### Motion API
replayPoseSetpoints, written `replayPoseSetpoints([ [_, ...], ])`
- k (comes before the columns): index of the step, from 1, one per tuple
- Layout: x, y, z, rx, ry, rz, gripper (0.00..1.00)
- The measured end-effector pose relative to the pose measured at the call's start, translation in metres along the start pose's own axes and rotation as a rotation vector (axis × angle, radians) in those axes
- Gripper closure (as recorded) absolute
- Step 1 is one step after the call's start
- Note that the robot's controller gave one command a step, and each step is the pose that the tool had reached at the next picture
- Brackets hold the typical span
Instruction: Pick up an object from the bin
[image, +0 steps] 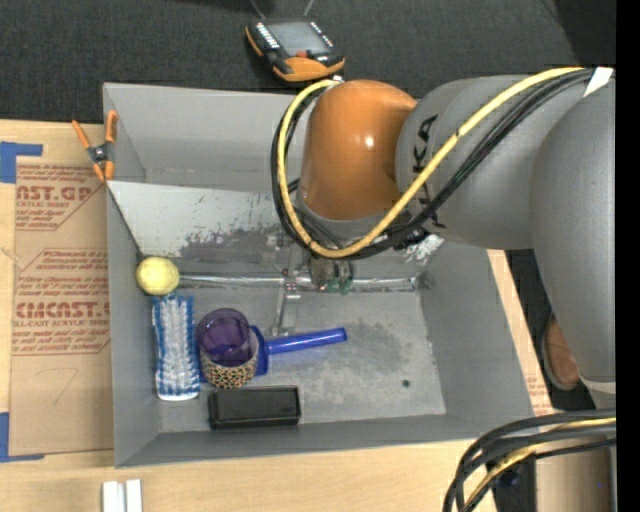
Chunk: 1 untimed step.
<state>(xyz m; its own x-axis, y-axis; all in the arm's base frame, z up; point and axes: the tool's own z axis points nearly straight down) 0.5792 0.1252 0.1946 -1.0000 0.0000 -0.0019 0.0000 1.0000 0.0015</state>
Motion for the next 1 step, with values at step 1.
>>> replayPoseSetpoints([
  [1,0.0000,0.0000,0.0000,0.000,0.000,0.000,0.00],
])
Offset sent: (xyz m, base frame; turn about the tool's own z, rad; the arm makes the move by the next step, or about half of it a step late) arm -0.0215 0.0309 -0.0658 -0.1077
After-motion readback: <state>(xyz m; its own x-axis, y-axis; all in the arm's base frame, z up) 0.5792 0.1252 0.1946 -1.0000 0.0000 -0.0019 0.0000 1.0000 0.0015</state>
